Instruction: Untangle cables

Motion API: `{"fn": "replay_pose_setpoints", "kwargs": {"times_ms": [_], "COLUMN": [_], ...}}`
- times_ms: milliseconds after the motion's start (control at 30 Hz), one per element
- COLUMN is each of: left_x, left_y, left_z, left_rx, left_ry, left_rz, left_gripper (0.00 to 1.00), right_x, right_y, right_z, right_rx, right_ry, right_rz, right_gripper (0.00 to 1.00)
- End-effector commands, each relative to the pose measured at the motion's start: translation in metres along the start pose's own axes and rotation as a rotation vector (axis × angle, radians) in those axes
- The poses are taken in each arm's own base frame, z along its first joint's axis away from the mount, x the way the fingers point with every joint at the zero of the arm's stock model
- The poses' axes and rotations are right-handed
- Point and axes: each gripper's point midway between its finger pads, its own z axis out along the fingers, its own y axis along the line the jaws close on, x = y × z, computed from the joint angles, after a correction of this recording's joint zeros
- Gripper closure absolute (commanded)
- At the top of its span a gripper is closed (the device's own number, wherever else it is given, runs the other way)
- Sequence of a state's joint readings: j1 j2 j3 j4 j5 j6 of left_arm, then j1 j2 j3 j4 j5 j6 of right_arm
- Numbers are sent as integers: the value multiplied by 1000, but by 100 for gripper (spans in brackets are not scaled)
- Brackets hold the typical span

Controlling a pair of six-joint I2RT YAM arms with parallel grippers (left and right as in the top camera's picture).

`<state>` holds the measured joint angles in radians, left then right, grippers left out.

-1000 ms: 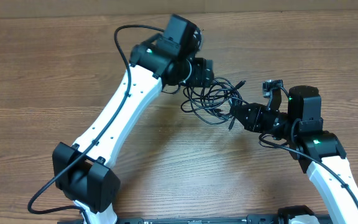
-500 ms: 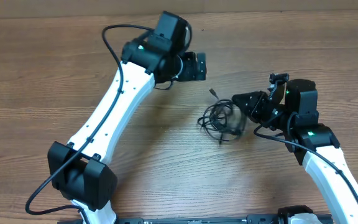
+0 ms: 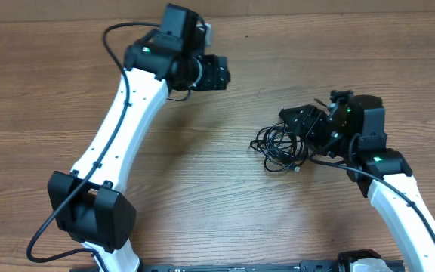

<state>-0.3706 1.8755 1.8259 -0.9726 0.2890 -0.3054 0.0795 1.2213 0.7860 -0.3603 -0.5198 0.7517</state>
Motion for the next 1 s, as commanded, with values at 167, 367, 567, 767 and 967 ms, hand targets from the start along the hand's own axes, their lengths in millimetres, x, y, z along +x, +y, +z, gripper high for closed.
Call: {"fn": "replay_pose_setpoints", "kwargs": {"times_ms": [167,367,567,767,967], "left_x": [43,93,132,172,168], "left_y": [-36,-60,-87,-87,-58], "left_z": [36,72,124,161,175], "left_rx": [49,80,74,-15,-167], "left_ry": [158,378,504,569,513], "left_rz": [65,-218,-320,-262,-389], "left_gripper": [41,31,27,88,96], "right_x": [-61,-75,-72,-72,-63], "right_y": [-50,-74,-84,-83,-83], "right_z": [-47,-67,-71,-71,-69], "right_rx": [231,280,317,318,311], "right_ry": [-205,-255,-230,-227,-190], "right_rz": [134,217,150,123,142], "right_gripper": [25,18,13,8,6]}}
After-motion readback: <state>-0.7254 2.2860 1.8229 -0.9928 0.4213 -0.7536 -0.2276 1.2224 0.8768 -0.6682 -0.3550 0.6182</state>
